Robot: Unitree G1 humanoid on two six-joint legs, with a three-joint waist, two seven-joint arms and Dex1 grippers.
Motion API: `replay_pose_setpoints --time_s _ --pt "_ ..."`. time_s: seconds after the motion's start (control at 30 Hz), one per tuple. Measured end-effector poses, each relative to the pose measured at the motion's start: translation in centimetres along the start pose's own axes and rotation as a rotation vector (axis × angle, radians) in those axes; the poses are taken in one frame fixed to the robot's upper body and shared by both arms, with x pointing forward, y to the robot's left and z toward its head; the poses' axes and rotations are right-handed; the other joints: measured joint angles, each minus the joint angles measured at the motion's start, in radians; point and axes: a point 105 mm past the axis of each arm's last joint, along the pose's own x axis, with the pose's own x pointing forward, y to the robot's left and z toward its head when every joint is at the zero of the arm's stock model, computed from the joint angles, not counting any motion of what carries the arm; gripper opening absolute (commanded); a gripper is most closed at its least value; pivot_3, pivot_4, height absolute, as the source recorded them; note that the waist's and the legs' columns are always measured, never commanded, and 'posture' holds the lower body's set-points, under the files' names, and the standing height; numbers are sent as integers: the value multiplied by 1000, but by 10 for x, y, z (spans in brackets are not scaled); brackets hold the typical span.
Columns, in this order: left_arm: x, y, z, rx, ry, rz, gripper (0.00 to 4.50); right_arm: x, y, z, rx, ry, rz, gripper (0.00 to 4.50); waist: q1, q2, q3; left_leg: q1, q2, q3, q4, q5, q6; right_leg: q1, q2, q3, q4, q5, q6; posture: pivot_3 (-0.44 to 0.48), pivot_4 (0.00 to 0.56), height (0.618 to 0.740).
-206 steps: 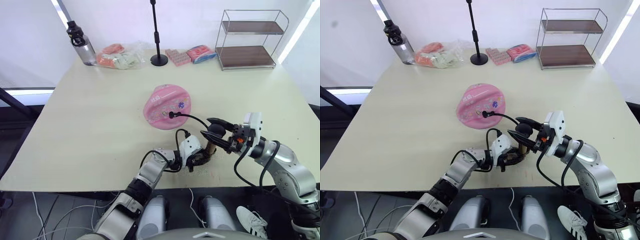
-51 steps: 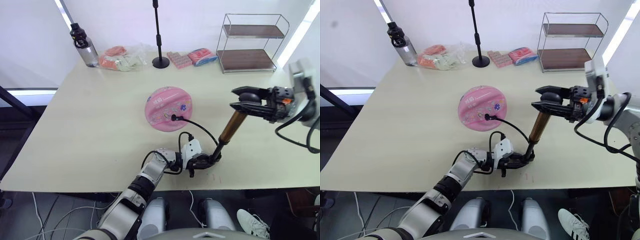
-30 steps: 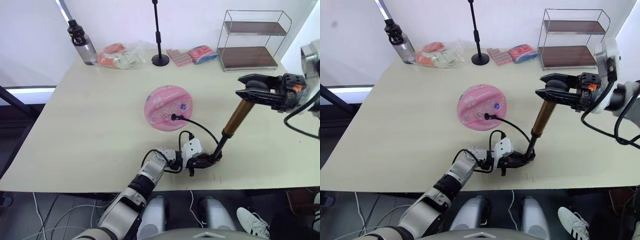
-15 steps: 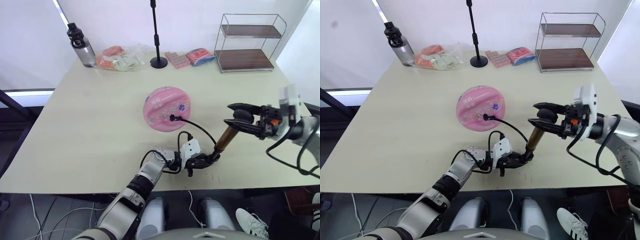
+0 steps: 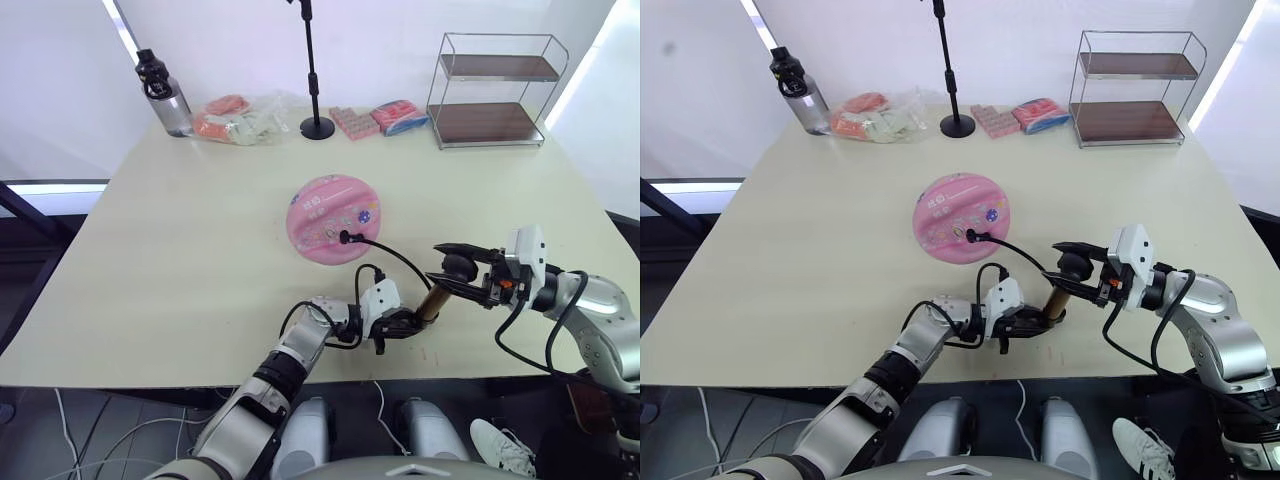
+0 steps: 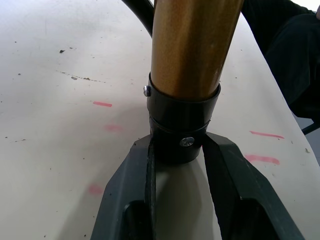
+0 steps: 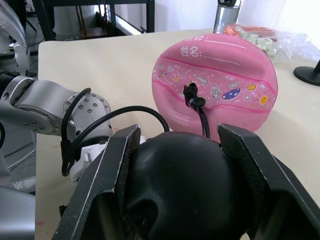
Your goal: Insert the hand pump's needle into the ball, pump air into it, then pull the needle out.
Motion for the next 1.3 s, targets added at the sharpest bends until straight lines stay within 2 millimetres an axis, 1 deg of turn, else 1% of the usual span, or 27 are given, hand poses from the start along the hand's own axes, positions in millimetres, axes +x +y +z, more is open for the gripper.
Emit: replay_pose_setpoints --time_s 0.2,0.27,0.33,0.4,0.53,0.6,0.63,0.7,0.8,0.93,1.13,1.23,1.3 --pt "2 -1 3 1 -10 -10 933 -6 -5 7 77 15 20 2055 3 1 1 -2 0 0 0 0 0 -1 -1 0 0 0 0 0 150 740" --pt "2 -2 3 2 -14 -16 933 -9 -8 14 114 16 29 2055 3 2 2 -3 0 0 0 0 0 -2 -1 0 0 0 0 0 150 740" --pt "2 -2 4 2 -17 -17 933 -11 -13 28 123 -1 32 2055 3 4 4 -4 -1 0 0 0 0 -2 -1 0 0 0 0 0 150 740" --pt "1 -2 3 2 -17 -17 933 -15 -16 52 102 -38 46 2055 3 4 4 -4 0 -1 0 0 0 -2 -1 -1 0 0 0 0 150 740" --pt "1 -2 2 3 -16 -16 933 -17 -18 65 109 -47 56 2055 3 6 5 -4 -1 0 0 0 0 -2 -1 0 0 0 0 0 150 740" --pt "0 -2 2 2 -15 -16 933 -19 -22 80 85 -50 65 2055 2 8 6 -4 -1 1 0 0 0 -3 -2 1 0 0 0 0 150 740" --pt "0 -2 2 2 -15 -15 933 -22 -24 93 64 -65 70 2055 2 7 7 -4 -1 1 0 0 0 -3 -2 1 0 0 0 0 150 740" --pt "0 -2 2 3 -15 -18 933 -23 -25 108 49 -75 83 2055 2 7 7 -4 -1 1 0 0 0 -3 -2 0 0 0 0 0 150 740" --pt "0 -2 2 3 -14 -22 933 -25 -27 125 34 -88 90 2055 3 7 7 -4 0 0 0 0 0 -3 -1 0 0 0 0 0 150 740" --pt "0 -2 2 6 -15 -23 933 -26 -29 130 74 -70 90 2055 2 8 7 -4 0 1 0 0 0 -3 -2 1 0 0 0 0 150 740" --pt "0 -2 3 11 -17 -25 933 -27 -30 131 88 -52 89 2055 3 8 8 -5 0 1 0 0 0 -4 -2 1 0 0 0 0 150 740" --pt "0 -2 3 10 -17 -25 933 -26 -29 131 86 -51 92 2055 3 8 8 -5 0 1 0 0 0 -4 -2 1 0 0 0 0 150 740" --pt "0 -2 3 10 -16 -24 933 -25 -26 129 46 -50 88 2055 3 8 8 -5 0 1 0 0 0 -4 -2 1 0 0 0 0 150 740"
